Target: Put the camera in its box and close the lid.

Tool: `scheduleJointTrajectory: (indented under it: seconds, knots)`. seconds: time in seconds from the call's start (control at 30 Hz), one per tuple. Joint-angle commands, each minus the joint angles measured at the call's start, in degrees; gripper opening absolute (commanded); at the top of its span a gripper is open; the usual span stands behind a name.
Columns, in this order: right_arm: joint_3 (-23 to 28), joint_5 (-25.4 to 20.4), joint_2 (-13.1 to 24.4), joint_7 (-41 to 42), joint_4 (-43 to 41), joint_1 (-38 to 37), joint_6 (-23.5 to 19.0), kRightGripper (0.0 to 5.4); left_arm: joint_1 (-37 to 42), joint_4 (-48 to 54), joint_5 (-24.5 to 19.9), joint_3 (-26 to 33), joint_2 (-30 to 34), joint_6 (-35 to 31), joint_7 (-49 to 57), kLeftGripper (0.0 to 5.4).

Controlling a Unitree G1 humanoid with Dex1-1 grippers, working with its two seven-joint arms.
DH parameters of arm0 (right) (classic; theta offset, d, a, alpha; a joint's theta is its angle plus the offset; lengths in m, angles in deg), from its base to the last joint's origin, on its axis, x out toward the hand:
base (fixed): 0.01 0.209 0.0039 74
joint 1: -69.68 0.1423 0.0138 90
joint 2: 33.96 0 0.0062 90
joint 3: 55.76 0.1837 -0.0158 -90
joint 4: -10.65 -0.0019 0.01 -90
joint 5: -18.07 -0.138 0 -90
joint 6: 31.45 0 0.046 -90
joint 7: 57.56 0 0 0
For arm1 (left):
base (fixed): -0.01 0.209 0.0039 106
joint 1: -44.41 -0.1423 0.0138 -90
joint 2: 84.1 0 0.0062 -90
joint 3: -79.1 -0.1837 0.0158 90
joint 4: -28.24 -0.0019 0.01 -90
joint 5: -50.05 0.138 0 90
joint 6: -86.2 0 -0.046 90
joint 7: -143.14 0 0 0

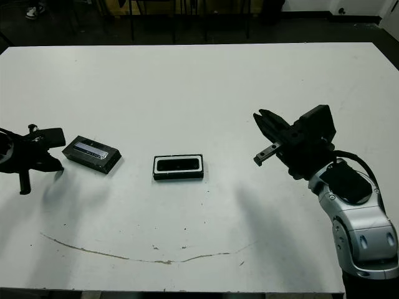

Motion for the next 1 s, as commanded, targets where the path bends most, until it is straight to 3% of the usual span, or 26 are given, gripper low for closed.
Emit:
scheduleJointTrajectory:
  seconds: [0.03, 0.43, 1.0]
  knots:
    - [-0.3, 0.1, 0.9, 0.0, 0.1, -0.8, -1.2, 0.01, -2.1, -0.3, 0.5, 0.9, -1.2, -0.6, 2.4, 0.00]
    - [-0.3, 0.0, 1.0, -0.1, 0.0, -0.9, -1.5, 0.01, -4.0, 1.0, 0.0, 3.7, -3.7, -3.3, 8.5, 0.00]
    - [-0.1, -0.5, 0.8, 0.2, 0.6, -0.9, -1.2, 0.01, -2.8, -1.9, 0.8, 2.6, -8.8, -1.9, 11.9, 0.00]
